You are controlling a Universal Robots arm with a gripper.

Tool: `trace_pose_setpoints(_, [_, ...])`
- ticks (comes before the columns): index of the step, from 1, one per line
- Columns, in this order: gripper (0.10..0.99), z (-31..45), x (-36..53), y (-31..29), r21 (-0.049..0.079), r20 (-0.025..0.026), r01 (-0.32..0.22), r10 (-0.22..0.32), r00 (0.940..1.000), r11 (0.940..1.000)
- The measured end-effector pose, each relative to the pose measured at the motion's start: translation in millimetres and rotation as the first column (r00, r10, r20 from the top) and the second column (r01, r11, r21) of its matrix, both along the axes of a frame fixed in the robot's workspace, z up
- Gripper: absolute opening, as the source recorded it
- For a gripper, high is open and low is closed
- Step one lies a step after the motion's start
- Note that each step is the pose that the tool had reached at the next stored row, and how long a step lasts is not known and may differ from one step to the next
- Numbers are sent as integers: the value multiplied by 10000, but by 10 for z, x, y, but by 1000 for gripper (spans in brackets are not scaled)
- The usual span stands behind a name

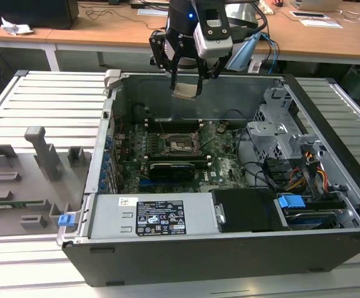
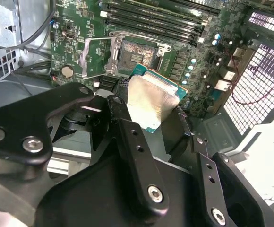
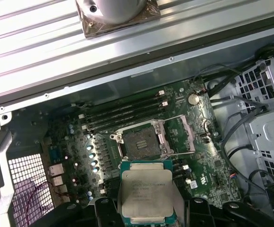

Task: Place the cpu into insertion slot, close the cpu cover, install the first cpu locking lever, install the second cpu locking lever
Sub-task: 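Place the cpu into insertion slot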

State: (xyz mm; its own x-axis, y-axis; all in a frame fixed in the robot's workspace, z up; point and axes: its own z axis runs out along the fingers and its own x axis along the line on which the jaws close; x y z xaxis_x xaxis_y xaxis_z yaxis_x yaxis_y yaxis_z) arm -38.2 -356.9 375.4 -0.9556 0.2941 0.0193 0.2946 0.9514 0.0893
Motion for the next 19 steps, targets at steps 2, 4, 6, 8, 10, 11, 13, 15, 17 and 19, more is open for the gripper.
trace_pose_setpoints(2, [525,0,0,0,0,0,61,-61,10000,10000])
trace_pose_setpoints(4, [525,0,0,0,0,0,126,-126,9999,9999])
trace_pose_setpoints(6, [525,0,0,0,0,0,201,-201,9998,9998])
trace_pose_setpoints(8, [525,0,0,0,0,0,315,-315,9995,9995])
trace_pose_setpoints(10, [525,0,0,0,0,0,396,-396,9992,9992])
trace_pose_setpoints(11, [525,0,0,0,0,0,421,-421,9991,9991])
trace_pose_setpoints(13, [525,0,0,0,0,0,488,-488,9988,9988])
trace_pose_setpoints(15, [525,0,0,0,-1,0,567,-567,9984,9984])
trace_pose_setpoints(17, [525,0,0,0,0,0,659,-659,9978,9978])
trace_pose_setpoints(19, [525,0,0,0,-1,0,763,-763,9971,9971])
